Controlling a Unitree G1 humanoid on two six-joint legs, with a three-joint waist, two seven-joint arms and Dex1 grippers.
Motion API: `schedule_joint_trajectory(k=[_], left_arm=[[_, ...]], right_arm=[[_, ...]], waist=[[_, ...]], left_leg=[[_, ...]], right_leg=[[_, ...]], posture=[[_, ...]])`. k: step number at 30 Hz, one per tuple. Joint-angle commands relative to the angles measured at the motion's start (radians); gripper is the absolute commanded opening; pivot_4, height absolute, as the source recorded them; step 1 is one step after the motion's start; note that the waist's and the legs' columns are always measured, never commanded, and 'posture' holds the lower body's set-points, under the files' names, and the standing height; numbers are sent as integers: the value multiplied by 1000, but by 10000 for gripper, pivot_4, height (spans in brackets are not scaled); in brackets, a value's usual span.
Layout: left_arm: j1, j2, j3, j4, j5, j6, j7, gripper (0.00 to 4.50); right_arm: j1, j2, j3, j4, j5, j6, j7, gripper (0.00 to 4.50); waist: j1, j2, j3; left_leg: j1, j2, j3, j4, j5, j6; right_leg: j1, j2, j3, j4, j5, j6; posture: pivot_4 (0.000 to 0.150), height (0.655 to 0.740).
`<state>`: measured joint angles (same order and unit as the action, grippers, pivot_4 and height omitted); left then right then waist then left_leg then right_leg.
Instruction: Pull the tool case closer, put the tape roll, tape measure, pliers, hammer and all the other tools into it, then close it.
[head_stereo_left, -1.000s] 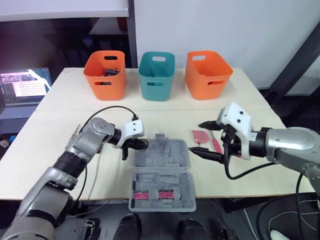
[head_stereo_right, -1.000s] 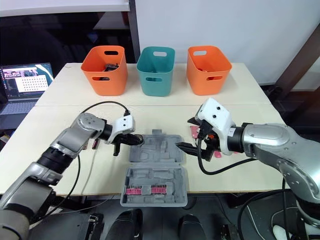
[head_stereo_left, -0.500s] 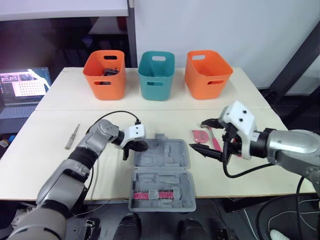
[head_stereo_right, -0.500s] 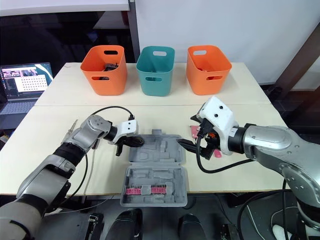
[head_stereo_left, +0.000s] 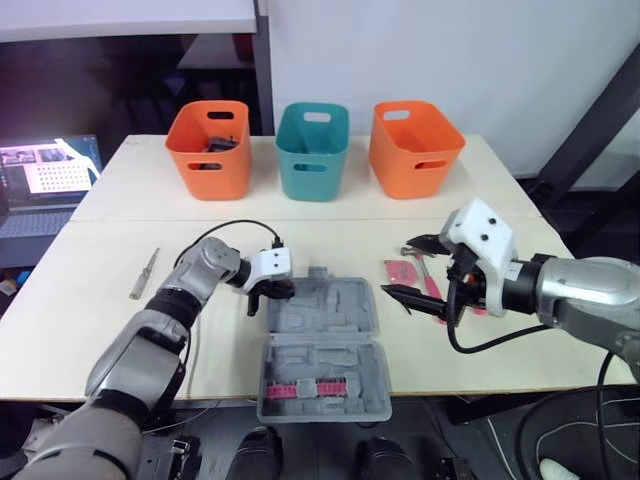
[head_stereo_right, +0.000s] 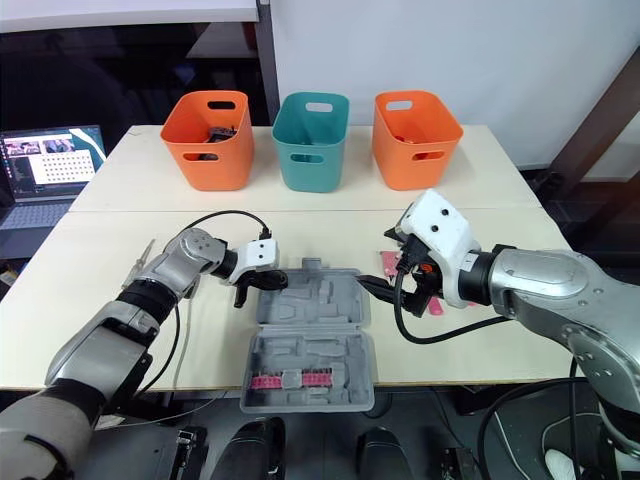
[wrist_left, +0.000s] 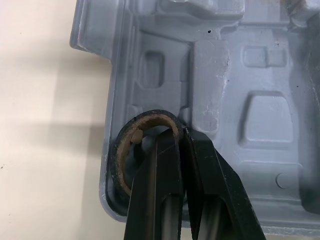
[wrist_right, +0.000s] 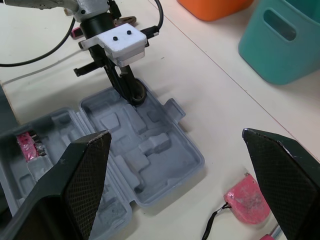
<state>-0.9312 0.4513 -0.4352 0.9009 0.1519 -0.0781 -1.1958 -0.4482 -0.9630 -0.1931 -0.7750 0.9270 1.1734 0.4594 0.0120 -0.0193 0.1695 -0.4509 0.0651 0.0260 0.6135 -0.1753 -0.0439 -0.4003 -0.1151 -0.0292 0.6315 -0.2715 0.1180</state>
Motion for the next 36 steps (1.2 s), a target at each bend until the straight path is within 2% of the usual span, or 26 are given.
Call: schedule_joint_trajectory(k=[1, 6, 9, 12, 18, 24, 27, 29, 36], left_arm=[[-28, 6, 28, 8, 15, -22, 11, 205], [-20, -1, 37, -2, 6, -1, -13, 205], [-26, 5, 49, -5, 7, 1, -14, 10039], [-37, 24, 69, -31, -9, 27, -53, 24641], [-30, 100, 134, -134, -63, 45, -140, 24641], [40, 107, 216, -180, -145, 95, -142, 24641], [69, 84, 243, -179, -167, 112, -109, 17505], [87, 70, 248, -175, -161, 99, -72, 7900], [111, 12, 274, -123, -176, 15, -2, 7900]], right_arm=[[-8, -11, -24, -7, 2, -10, -5, 45000], [-5, -12, -27, -6, 2, -9, -6, 45000], [0, -10, -27, -8, 2, -9, -9, 45000], [2, -8, -25, -7, 4, -10, -8, 45000], [5, -5, 0, 5, -5, -24, 11, 45000], [-14, 0, 30, 23, -23, -43, 24, 45000], [-22, 2, 42, 29, -30, -51, 27, 45000], [-25, 3, 48, 34, -33, -55, 29, 45000], [-26, 5, 50, 33, -35, -55, 25, 45000]], waist=[[1, 0, 0], [1, 0, 0], [1, 0, 0], [1, 0, 0], [-1, 0, 0], [0, 0, 0], [1, 0, 0], [1, 0, 0], [1, 0, 0]], left_leg=[[0, 0, 0, 0, 0, 0], [0, 0, 0, 0, 0, 0], [0, 0, 0, 0, 0, 0], [0, 0, 0, 0, 0, 0], [0, 0, 0, 0, 0, 0], [0, 0, 0, 0, 0, 0], [0, 0, 0, 0, 0, 0], [0, 0, 0, 1, 0, 0], [0, 0, 0, 1, 0, 0]], right_leg=[[0, 0, 0, 0, 0, 0], [0, 0, 0, 0, 1, 2], [0, 0, 0, 0, 1, 2], [0, 0, 0, 0, 1, 2], [0, 0, 0, 0, 1, 2], [0, 0, 0, 0, 1, 2], [0, 0, 0, 1, 1, 2], [0, 0, 0, 1, 1, 2], [0, 0, 0, 1, 2, 3]], posture=[[1500, 7400], [1500, 7400], [1500, 7400], [1500, 7400], [1500, 7400], [1500, 7400], [1500, 7400], [1500, 7400], [1500, 7400]])
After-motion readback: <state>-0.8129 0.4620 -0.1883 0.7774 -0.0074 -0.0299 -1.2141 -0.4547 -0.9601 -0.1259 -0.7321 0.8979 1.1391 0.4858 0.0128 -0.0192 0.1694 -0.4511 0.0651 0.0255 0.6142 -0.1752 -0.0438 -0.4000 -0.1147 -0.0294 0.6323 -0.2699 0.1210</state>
